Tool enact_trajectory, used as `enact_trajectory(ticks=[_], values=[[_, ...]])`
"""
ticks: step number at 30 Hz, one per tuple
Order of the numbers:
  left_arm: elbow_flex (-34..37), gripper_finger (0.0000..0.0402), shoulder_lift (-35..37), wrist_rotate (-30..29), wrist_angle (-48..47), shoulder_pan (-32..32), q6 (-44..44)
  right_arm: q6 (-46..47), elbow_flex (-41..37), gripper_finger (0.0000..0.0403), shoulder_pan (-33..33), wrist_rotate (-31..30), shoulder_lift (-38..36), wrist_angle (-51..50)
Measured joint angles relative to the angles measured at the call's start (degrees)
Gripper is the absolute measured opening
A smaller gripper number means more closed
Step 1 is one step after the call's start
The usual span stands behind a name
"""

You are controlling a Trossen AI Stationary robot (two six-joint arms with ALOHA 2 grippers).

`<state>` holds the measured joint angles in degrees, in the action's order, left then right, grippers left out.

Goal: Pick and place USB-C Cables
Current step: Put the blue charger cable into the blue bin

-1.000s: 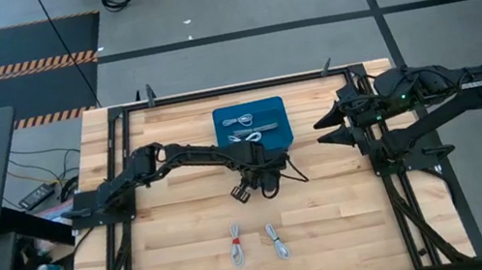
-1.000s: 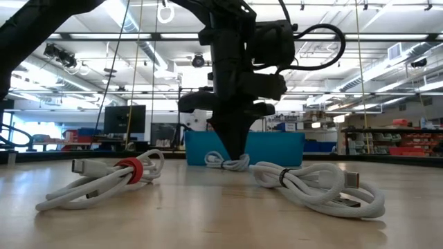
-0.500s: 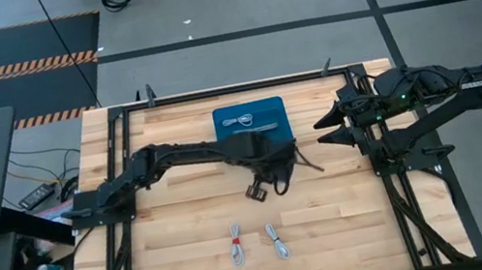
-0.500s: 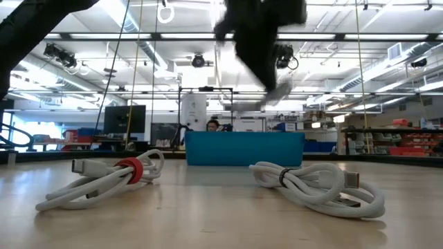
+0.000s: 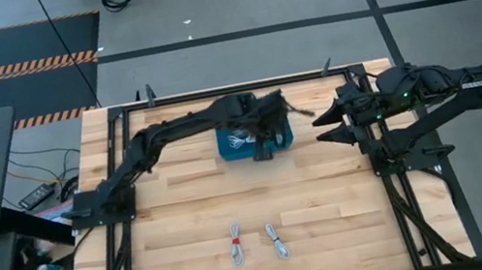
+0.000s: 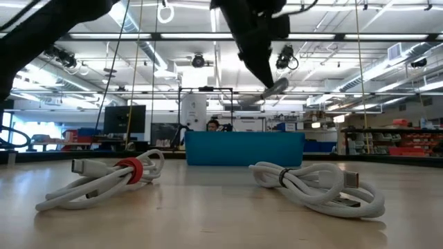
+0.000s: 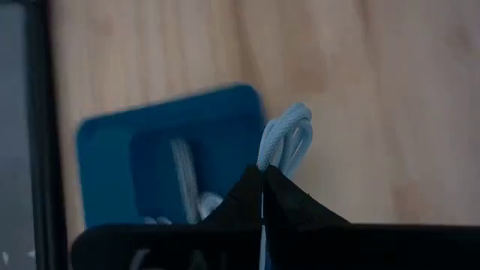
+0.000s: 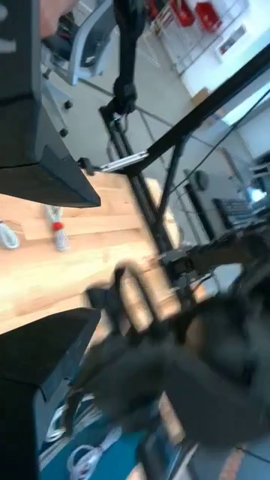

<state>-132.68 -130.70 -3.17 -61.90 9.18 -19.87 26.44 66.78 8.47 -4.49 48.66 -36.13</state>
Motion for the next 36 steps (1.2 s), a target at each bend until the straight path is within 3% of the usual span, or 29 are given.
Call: enact_trajectory(ticks=[10,17,28,36], values=[[0.0,0.0,-5.4,4.6,-0.1,7.9,0.8,-6.5,0.0,0.0236,0.0,0.5,-0.9,9.6],[0.0,0.0,-9.4,5.1,0.2,9.6,-1.5,-11.6,0.0,0.0236,0.0,5.4,-2.5,18.8],[0.0,0.0,-11.5,5.0,6.4,11.4,0.9,-12.1,0.0,0.0236,0.0,7.2,-3.8,20.1],[0.0,0.0,-12.3,4.7,5.9,14.4,2.8,-12.1,0.0,0.0236,0.0,7.1,-3.7,19.9]])
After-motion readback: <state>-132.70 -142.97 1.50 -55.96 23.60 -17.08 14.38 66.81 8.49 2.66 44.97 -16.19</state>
